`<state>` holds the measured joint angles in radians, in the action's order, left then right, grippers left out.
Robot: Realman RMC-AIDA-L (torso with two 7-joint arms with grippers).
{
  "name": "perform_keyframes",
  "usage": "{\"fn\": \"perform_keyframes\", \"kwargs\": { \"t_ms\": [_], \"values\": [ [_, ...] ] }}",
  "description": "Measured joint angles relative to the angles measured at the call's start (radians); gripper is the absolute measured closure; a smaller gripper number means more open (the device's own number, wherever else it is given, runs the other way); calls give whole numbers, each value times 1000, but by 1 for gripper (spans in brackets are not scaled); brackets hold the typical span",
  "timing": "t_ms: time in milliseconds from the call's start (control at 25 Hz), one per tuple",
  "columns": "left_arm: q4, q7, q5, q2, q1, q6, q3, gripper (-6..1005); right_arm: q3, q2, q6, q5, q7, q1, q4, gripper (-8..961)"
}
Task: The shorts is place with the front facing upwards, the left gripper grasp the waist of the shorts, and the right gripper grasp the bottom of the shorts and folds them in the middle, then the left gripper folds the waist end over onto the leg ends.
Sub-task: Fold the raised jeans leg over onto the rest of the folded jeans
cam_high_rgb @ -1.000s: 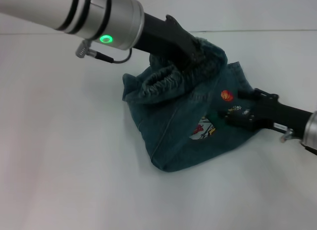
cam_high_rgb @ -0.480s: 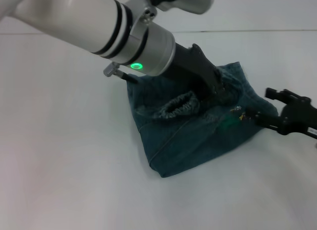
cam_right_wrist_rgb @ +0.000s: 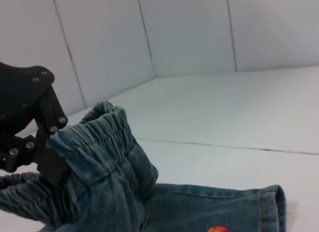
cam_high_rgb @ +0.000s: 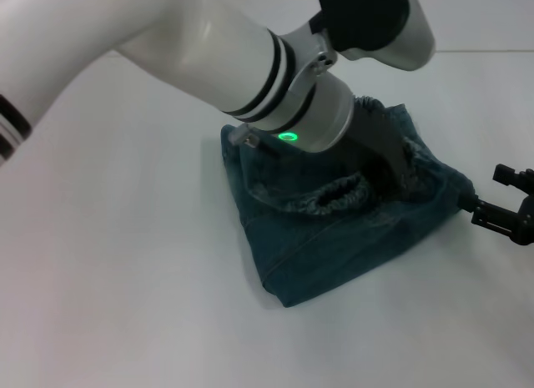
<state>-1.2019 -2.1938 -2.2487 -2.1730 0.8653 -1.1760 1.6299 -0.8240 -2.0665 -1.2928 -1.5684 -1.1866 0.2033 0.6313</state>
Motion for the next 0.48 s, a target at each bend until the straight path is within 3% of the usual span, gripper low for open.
{"fn": "perform_keyframes", "kwargs": {
  "t_ms": [480],
  "values": [
    [115, -1, 21, -2, 78, 186, 119, 948, 24, -17, -5, -32, 9, -40, -8, 47]
  ]
}}
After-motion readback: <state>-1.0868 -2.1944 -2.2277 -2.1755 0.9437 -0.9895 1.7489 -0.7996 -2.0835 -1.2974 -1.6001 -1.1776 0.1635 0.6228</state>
